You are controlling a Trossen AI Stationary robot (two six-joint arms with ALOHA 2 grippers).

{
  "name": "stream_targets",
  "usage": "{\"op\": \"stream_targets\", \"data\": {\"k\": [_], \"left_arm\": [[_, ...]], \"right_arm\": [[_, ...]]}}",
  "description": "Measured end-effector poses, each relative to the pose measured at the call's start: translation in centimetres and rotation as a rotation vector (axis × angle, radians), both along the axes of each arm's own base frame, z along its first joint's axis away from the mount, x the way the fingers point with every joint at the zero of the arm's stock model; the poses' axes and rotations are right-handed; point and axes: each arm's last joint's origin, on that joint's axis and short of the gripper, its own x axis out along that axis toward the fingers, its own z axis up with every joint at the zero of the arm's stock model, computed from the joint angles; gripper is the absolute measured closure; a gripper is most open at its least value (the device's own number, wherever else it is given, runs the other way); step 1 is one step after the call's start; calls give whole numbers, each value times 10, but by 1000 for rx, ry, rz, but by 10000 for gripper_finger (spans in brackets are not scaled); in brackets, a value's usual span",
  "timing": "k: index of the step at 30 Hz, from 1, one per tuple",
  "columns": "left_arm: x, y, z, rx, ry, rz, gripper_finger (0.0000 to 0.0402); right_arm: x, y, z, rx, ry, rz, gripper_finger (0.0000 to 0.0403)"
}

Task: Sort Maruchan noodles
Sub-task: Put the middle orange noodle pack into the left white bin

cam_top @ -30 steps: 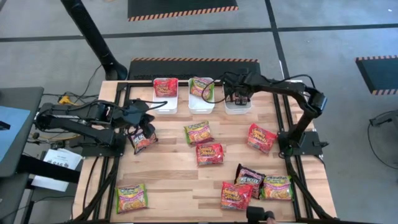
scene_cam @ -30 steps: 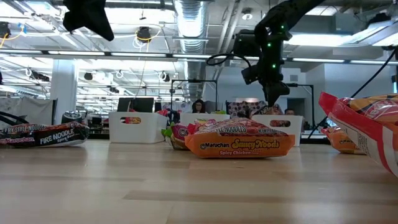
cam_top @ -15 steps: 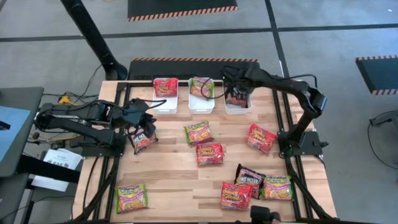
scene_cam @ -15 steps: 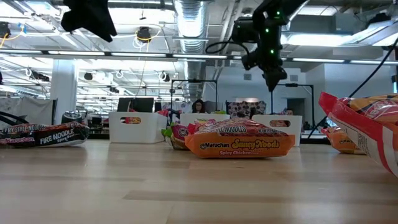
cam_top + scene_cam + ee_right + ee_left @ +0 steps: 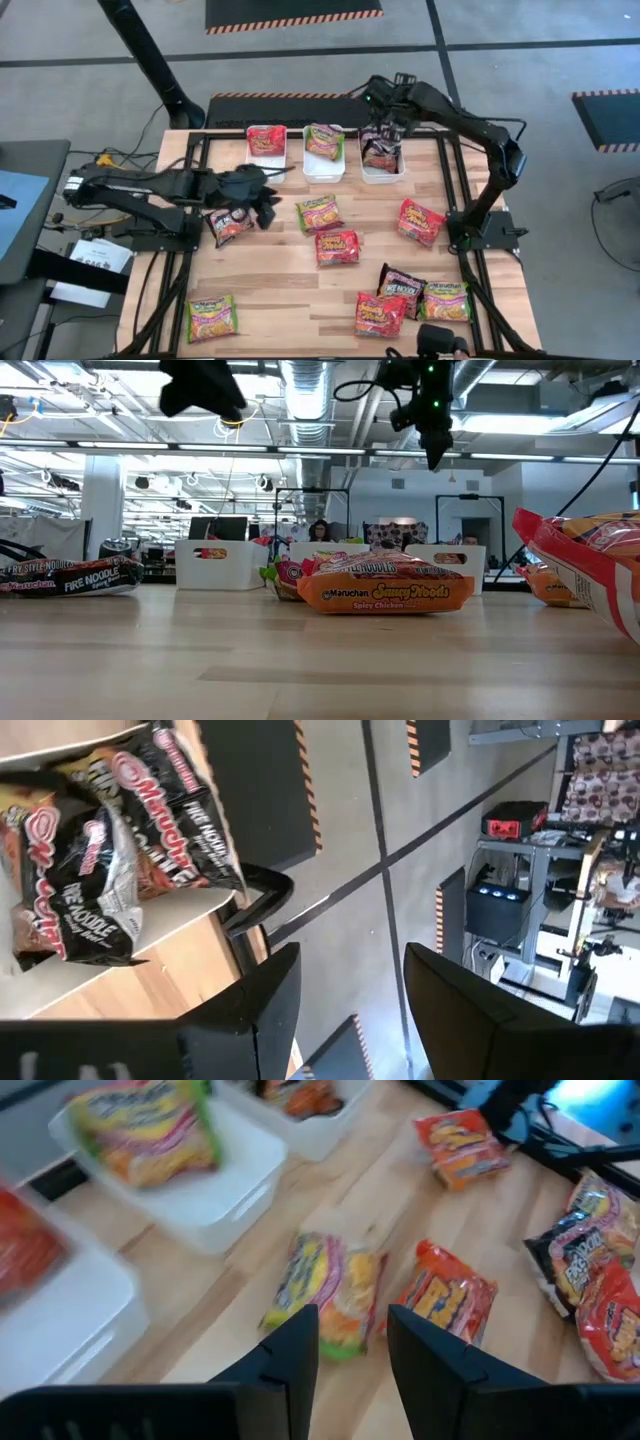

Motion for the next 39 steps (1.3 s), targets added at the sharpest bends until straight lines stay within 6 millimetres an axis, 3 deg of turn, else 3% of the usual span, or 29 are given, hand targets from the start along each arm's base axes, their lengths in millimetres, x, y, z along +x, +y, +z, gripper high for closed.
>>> {"op": "stream_targets", "data": {"k": [4, 8, 15, 19, 28, 39], "left_arm": [[16, 2, -3, 47, -25, -20, 294], [21, 13, -2, -22, -60, -59, 289], [42, 39, -1, -100, -192, -165, 252], [60, 48, -12, -142, -215, -214, 233], [91, 44, -53, -282, -112, -405, 230], [119, 33, -84, -233, -94, -473, 230]], "right_arm": [[-2, 2, 13, -10, -24, -9, 200], [-4, 6, 19, -9, -60, -42, 200], [-10, 16, 15, 40, -48, -119, 200], [-12, 23, 13, 84, -62, -170, 200], [-8, 43, 27, 151, -196, -214, 200], [3, 65, 29, 194, -315, -237, 200]]}}
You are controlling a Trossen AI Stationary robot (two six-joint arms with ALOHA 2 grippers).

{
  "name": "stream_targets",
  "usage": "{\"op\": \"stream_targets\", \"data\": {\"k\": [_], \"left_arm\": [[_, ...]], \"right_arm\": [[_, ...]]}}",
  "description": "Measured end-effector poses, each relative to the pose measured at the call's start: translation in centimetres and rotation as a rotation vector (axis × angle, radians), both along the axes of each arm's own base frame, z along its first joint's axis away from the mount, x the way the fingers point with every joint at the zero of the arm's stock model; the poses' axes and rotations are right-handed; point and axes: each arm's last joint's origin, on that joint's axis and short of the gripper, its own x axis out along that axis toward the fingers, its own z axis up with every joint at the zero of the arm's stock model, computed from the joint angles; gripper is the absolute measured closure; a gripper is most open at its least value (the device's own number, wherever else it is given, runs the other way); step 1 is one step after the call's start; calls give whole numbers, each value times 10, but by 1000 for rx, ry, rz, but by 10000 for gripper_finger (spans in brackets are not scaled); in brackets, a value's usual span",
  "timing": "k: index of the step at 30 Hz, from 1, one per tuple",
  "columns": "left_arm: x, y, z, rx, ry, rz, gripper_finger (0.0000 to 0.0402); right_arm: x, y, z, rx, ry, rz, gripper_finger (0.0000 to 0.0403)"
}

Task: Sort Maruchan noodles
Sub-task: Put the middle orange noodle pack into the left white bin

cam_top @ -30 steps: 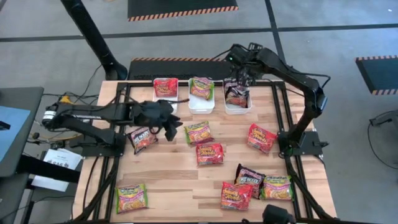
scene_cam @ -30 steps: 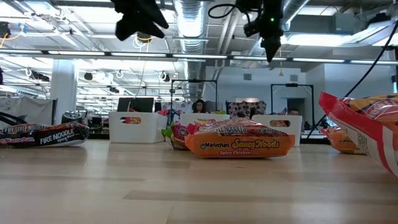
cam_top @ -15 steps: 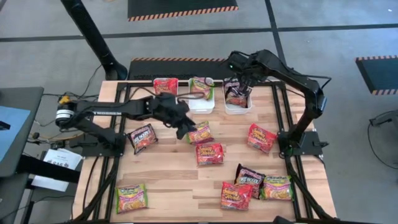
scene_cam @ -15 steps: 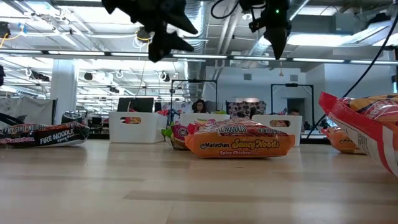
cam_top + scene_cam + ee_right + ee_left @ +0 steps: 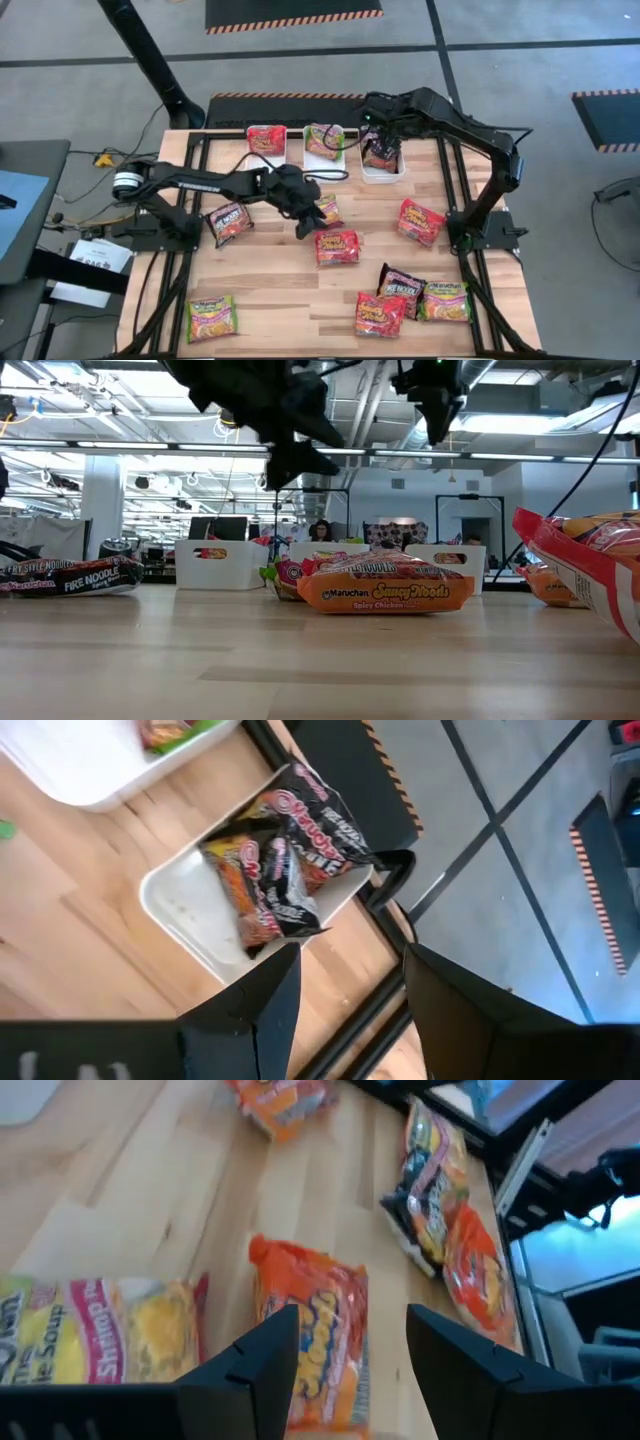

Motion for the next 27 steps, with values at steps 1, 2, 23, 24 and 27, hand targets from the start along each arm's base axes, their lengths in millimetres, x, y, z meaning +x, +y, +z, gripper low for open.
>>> {"op": "stream_targets", "data": {"k": [1, 2, 23, 24, 27], "left_arm": [[4, 0, -2, 17, -13, 14, 230], [5, -1, -6, 33, 1, 19, 230], [41, -20, -75, 118, 31, -32, 230], [41, -21, -78, 127, 43, -27, 230], [43, -25, -89, 145, 67, -35, 230]], "right_arm": [[1, 1, 0, 0, -5, -2, 200], [1, 3, 0, 1, -11, -3, 200], [6, 9, 0, 26, -64, -24, 200], [5, 9, 0, 25, -64, -24, 200], [5, 9, 0, 25, -64, -24, 200]]}}
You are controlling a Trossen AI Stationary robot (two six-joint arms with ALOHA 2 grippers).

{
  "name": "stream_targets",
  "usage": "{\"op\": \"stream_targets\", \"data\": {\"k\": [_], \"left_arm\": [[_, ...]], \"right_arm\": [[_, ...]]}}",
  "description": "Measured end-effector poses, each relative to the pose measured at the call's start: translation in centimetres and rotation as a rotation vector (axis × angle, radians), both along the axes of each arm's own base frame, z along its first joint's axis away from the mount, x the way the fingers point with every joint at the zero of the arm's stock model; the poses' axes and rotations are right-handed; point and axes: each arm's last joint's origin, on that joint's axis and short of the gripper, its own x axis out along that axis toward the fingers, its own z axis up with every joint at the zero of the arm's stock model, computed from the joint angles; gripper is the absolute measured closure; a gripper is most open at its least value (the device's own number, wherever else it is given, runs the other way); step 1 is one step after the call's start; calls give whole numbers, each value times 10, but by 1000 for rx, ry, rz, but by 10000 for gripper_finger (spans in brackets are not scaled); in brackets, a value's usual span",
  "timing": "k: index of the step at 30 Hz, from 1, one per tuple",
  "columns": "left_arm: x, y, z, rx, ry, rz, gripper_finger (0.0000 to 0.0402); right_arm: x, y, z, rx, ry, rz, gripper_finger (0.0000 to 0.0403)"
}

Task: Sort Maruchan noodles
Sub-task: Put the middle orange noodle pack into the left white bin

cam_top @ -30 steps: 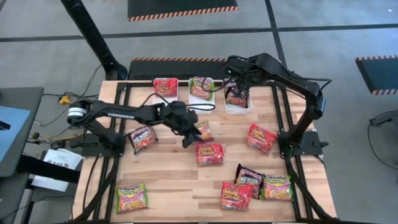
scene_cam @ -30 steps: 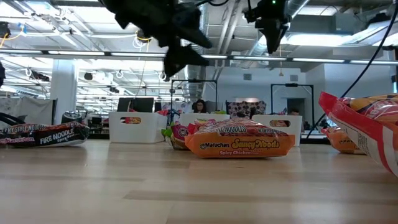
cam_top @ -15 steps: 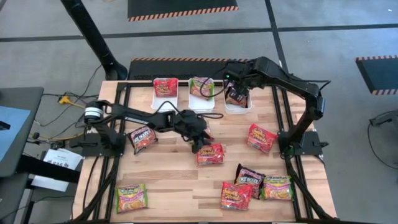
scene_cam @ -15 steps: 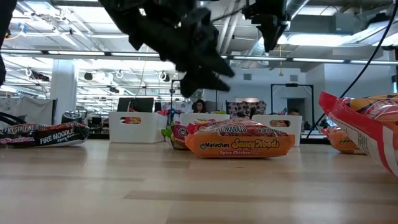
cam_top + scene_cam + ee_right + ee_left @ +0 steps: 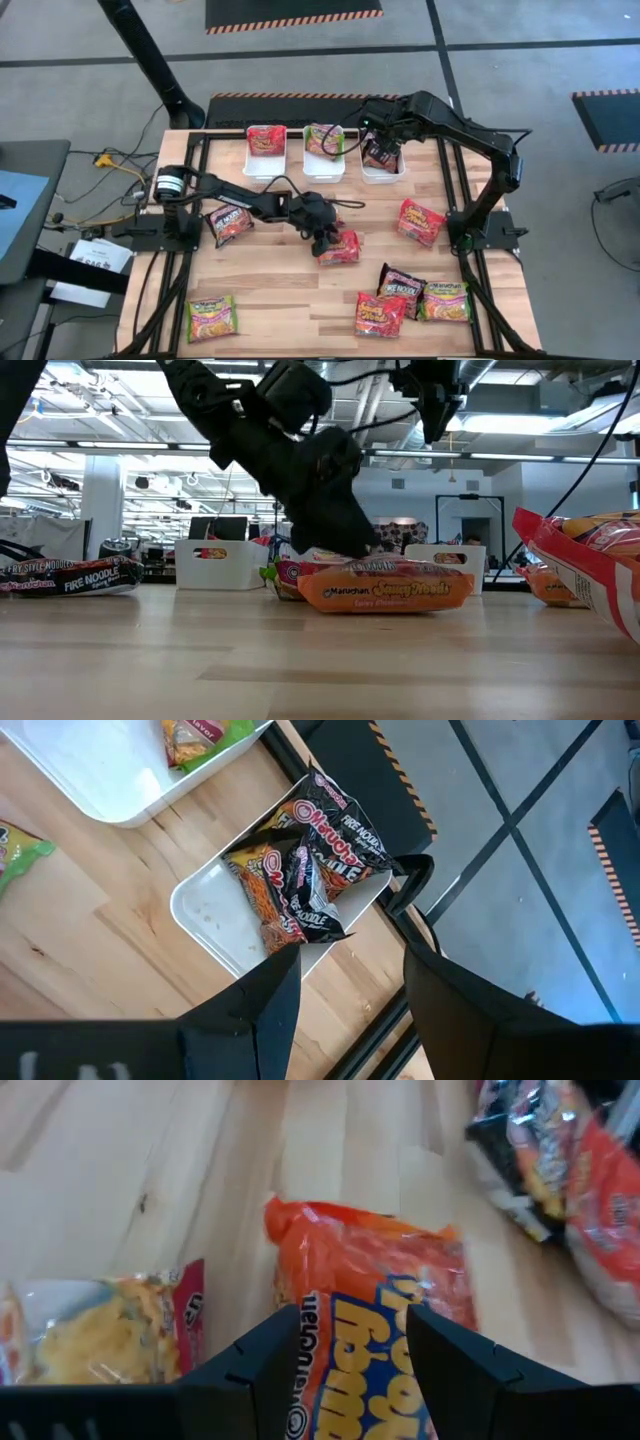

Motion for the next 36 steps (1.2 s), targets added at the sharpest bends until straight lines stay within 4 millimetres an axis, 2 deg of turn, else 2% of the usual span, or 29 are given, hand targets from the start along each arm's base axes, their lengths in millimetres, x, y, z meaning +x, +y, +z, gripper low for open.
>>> {"op": "stream_targets", "data": {"k": [8, 15, 18, 22, 25, 32, 36], "left_arm": [[2, -8, -26, 24, 87, 12, 230], [1, -11, -34, 58, 128, 47, 239], [2, -14, -42, 48, 145, 28, 271], [3, -18, -47, 19, 147, -8, 342], [3, -21, -47, 16, 148, -18, 389], [-3, -24, -31, -23, 137, -65, 401], [-6, -26, -12, -35, 96, -109, 401]], "right_arm": [[1, 0, 0, -3, -9, 0, 200], [5, -2, 1, -19, -51, 0, 200], [5, -2, 1, -23, -60, 0, 200], [7, -3, 2, -27, -71, 1, 200], [7, -3, 2, -28, -72, 1, 200], [7, -3, 2, -28, -72, 1, 200], [7, -3, 2, -29, -71, 1, 200]]}}
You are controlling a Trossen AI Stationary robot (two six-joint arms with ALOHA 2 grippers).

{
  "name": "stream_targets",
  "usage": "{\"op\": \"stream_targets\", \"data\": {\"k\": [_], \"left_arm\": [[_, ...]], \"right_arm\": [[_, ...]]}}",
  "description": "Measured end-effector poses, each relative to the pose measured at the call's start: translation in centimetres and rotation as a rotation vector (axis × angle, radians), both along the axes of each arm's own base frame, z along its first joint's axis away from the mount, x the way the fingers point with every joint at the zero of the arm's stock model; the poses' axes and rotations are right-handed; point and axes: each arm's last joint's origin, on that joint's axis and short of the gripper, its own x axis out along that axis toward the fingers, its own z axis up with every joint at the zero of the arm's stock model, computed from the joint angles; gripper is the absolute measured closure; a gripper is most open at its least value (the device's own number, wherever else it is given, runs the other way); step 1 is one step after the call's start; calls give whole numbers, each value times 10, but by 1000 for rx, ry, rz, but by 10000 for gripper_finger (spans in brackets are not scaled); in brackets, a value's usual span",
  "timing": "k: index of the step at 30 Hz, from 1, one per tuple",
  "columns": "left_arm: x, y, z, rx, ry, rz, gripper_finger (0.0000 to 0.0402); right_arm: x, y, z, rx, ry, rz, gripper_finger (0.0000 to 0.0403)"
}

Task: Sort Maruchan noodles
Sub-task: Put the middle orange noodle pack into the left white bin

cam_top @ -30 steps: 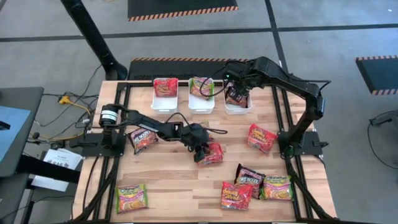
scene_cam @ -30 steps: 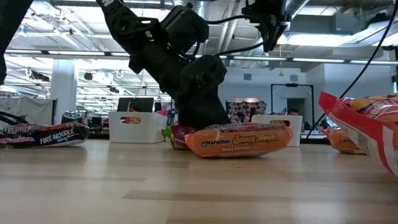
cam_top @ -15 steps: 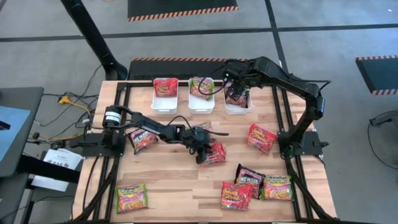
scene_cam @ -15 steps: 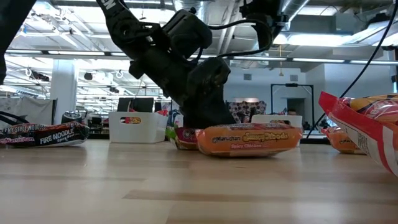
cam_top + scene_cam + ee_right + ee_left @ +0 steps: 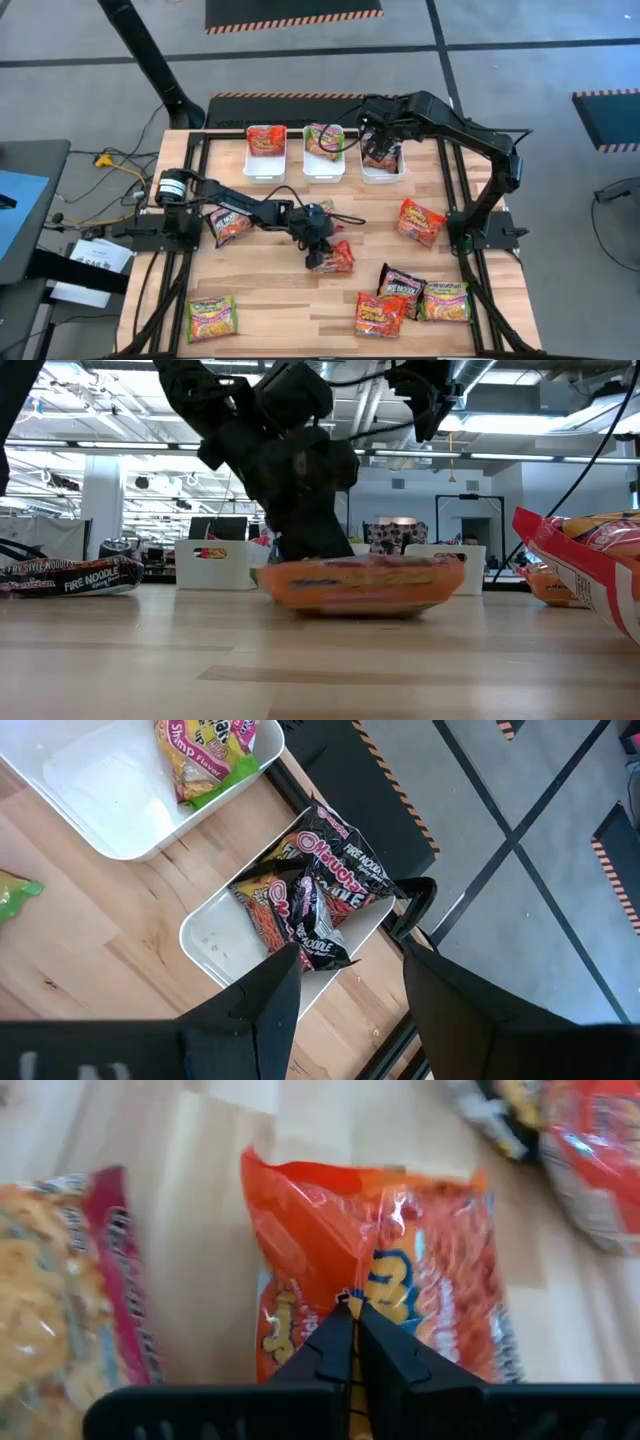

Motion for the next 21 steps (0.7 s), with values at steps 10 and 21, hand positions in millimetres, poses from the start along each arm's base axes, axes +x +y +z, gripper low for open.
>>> {"op": "stream_targets", "data": {"k": [10, 21], "left_arm": [[-5, -6, 34, 29, -106, -58, 401], [-22, 2, 69, 188, -125, 7, 401]], "right_arm": [[0, 0, 0, -1, 0, -1, 200], [0, -1, 0, -1, 1, -2, 200]]}}
